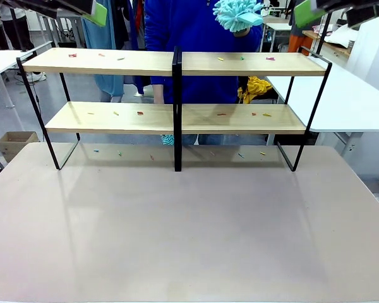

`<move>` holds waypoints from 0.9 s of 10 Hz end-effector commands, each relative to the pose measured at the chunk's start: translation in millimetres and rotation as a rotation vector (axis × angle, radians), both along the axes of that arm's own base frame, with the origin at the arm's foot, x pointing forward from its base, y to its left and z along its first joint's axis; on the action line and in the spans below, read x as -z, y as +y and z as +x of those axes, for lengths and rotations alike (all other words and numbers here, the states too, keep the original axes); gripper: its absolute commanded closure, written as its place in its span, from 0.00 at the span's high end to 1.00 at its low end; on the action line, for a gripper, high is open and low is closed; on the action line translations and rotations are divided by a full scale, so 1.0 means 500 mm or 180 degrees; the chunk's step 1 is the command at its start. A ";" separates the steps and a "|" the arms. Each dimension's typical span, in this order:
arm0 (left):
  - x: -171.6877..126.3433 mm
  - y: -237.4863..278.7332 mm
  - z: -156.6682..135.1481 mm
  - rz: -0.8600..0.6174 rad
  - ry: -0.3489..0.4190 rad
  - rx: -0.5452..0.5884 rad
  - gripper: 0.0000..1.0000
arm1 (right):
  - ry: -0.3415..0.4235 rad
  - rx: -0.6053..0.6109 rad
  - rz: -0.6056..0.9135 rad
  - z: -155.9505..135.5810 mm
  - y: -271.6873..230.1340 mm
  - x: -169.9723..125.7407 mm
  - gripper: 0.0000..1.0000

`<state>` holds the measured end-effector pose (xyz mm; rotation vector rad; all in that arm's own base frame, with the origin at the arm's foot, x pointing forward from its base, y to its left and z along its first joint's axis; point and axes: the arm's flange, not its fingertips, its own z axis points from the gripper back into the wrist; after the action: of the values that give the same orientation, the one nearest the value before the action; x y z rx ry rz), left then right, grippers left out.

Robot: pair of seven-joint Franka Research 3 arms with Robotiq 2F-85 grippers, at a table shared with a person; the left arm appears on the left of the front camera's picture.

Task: Clean the shelves.
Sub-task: Pick up the Duster when the human hands it over.

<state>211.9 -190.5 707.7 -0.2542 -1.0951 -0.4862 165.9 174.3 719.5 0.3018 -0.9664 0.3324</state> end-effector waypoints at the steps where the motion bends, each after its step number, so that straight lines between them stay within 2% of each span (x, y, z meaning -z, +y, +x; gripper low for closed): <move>1: 0.001 0.002 0.002 0.0013 -0.0036 -0.0002 1.00 | 0.0016 -0.0032 0.0011 -0.001 -0.002 0.000 1.00; 3: 0.001 0.002 0.002 0.0013 -0.0036 -0.0002 1.00 | 0.0000 0.0000 0.0000 0.000 0.000 0.000 1.00; 4: 0.001 0.002 0.002 0.0013 -0.0036 -0.0002 1.00 | 0.0529 0.0182 0.0612 0.111 -0.038 -0.031 1.00; 5: 0.001 0.002 0.002 0.0013 -0.0036 -0.0002 1.00 | 0.0989 0.0126 0.0959 0.230 -0.066 -0.049 1.00; 7: 0.001 0.002 0.002 0.0013 -0.0036 -0.0002 1.00 | 0.1619 0.0257 0.1372 0.407 -0.102 -0.013 1.00; 8: 0.001 0.002 0.002 0.0013 -0.0036 -0.0002 1.00 | 0.1675 0.0441 0.1408 0.390 -0.109 0.002 1.00; 9: 0.001 0.002 0.002 0.0013 -0.0036 -0.0002 1.00 | 0.1245 0.0302 0.1130 0.338 -0.120 0.027 1.00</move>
<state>212.1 -190.6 707.6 -0.2528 -1.0952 -0.4858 383.5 108.2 695.8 0.6538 -0.5633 -0.0627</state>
